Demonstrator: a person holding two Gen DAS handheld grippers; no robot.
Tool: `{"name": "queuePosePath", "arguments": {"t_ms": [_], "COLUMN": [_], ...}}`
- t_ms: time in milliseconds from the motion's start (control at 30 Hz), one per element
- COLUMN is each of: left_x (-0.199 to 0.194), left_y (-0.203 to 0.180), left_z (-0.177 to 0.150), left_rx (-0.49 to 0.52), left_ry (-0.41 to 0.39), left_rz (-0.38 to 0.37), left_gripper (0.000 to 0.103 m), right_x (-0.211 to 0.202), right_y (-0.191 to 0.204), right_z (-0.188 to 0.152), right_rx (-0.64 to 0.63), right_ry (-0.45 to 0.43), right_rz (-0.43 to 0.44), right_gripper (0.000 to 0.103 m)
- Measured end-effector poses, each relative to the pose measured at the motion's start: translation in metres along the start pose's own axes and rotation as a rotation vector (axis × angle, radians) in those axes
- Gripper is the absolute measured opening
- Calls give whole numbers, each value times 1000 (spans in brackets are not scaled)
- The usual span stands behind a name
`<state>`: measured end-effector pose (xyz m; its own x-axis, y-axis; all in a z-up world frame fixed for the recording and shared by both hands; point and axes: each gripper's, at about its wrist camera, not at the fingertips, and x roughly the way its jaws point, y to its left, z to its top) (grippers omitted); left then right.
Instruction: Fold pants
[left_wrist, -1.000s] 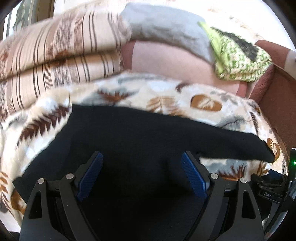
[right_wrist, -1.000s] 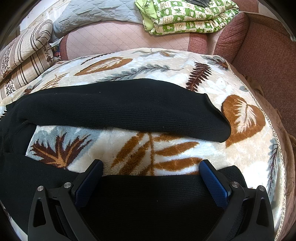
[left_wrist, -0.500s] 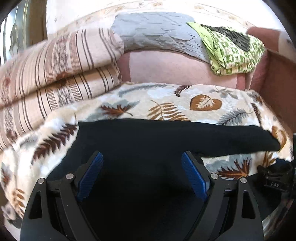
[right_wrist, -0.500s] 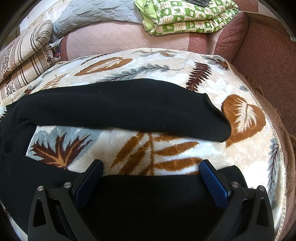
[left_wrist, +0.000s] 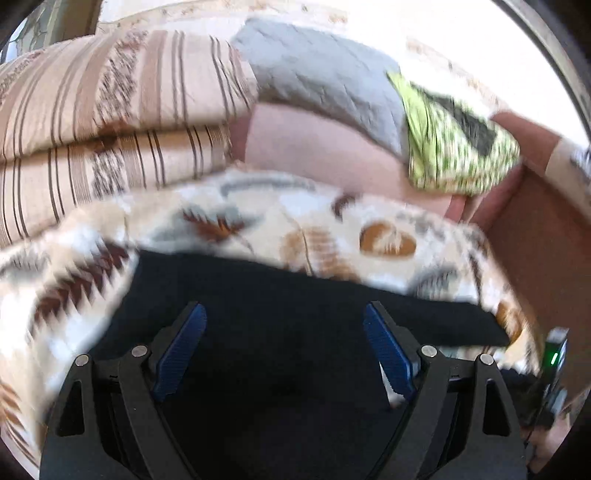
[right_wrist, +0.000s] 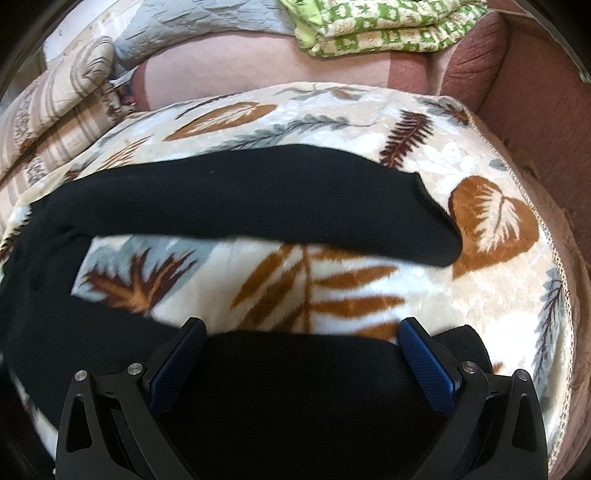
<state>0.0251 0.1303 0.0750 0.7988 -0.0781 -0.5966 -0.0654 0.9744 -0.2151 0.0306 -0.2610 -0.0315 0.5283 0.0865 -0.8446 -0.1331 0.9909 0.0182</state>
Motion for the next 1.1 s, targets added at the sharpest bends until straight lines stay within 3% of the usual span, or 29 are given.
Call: {"name": "queuePosePath", "arguments": {"t_ms": [100, 233, 367, 467, 600, 633, 767, 833, 900, 933, 967, 1100], "left_x": [-3, 19, 59, 88, 115, 120, 130, 130, 131, 130, 128, 109], "left_y": [39, 98, 135, 138, 136, 136, 141, 140, 138, 136, 135, 127], "left_z": [40, 74, 70, 52, 33, 31, 33, 35, 35, 36, 37, 43], "left_rx": [34, 65, 132, 241, 365, 375, 361, 350, 349, 351, 350, 369], "left_ry": [15, 106, 171, 219, 278, 291, 304, 302, 312, 314, 315, 295], "left_rz": [51, 69, 22, -10, -91, -104, -153, -179, -176, -169, -162, -140], "left_gripper": [97, 100, 100, 96, 65, 62, 48, 32, 25, 7, 3, 3], "right_x": [-13, -54, -73, -63, -55, -52, -51, -51, -53, -56, -57, -62], "right_y": [5, 1, -7, -23, -43, -46, -54, -53, -54, -57, -60, -100], "right_z": [-1, 20, 27, 35, 40, 41, 41, 42, 43, 44, 45, 54], "right_rx": [-104, -88, -105, 16, 137, 158, 205, 204, 198, 202, 209, 344], "right_ry": [44, -116, -323, -285, -267, -262, -263, -263, -275, -285, -296, -353], "right_rz": [22, 209, 221, 198, 245, 241, 251, 246, 241, 238, 235, 235], "right_gripper": [102, 102, 102, 102, 102, 102, 102, 102, 102, 102, 102, 102]}}
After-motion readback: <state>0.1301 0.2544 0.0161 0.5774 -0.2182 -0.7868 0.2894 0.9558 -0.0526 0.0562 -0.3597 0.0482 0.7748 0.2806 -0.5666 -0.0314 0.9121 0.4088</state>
